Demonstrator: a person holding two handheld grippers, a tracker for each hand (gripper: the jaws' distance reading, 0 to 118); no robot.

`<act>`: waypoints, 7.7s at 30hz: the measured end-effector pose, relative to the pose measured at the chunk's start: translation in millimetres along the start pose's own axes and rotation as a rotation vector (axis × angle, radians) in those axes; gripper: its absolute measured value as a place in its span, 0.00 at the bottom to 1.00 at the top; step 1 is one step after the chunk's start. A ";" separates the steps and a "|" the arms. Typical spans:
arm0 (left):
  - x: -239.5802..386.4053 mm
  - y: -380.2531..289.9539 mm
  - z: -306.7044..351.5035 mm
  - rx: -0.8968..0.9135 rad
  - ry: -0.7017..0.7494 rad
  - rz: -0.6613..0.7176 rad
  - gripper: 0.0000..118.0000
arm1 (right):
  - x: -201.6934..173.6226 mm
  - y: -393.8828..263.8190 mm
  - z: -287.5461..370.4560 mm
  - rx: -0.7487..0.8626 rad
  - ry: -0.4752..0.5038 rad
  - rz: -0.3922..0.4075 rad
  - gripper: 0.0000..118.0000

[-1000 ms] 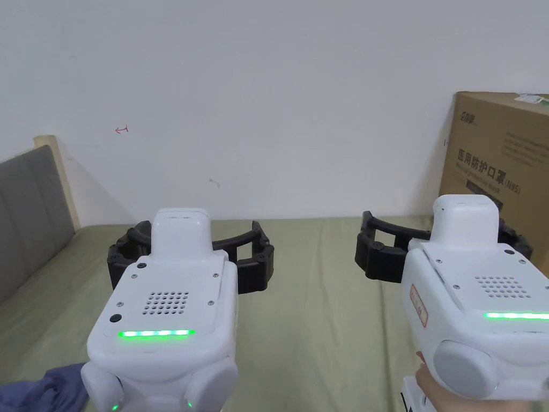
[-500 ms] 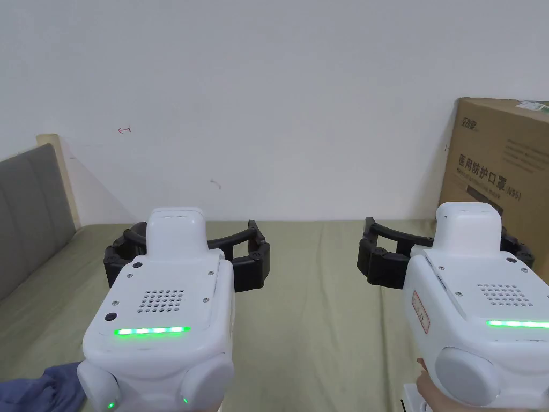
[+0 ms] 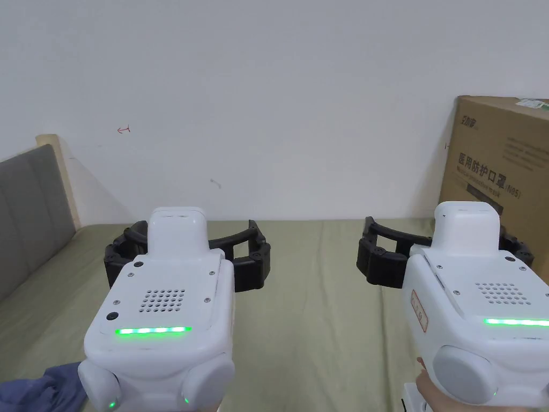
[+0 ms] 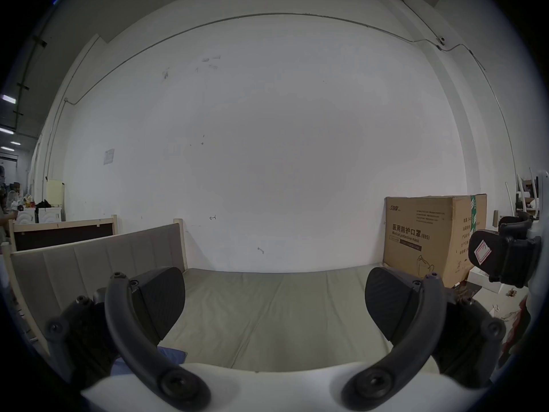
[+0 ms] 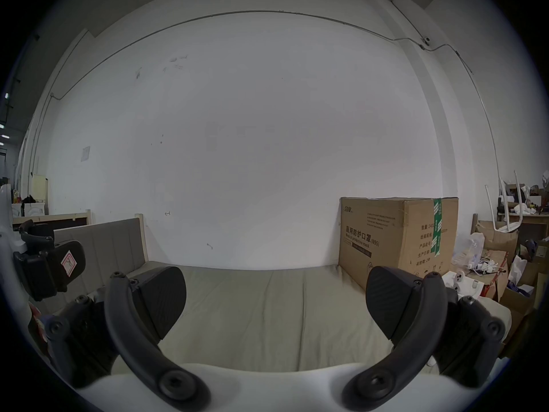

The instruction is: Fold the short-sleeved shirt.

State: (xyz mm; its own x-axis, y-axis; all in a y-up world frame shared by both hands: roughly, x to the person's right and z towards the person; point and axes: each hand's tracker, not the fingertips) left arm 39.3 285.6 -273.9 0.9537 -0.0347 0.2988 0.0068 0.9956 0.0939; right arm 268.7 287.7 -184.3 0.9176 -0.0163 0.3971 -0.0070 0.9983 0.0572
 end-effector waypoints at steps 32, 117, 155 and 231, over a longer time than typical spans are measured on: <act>3.7 -0.1 -4.7 -0.005 -0.023 -0.018 1.00 | -1.7 0.3 -3.8 0.000 0.019 -0.010 1.00; -2.2 -2.2 -6.1 -0.098 -0.060 -0.009 0.00 | 32.9 -5.6 4.6 -0.052 -0.018 -0.086 0.00; -410.7 -193.6 -30.9 -0.941 0.236 0.417 0.01 | -244.2 -98.3 -24.1 -0.391 0.670 0.087 0.00; 112.9 -224.8 -104.6 -1.299 -0.723 0.328 0.88 | 113.0 -116.8 17.1 -0.454 0.100 -0.151 0.00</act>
State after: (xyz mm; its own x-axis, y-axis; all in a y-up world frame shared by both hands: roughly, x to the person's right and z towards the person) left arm 176.9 67.1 -360.6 0.6210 0.5462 0.5622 0.4501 0.3388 -0.8262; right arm 366.4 168.3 -130.4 0.9289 -0.1793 0.3242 0.2825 0.9089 -0.3067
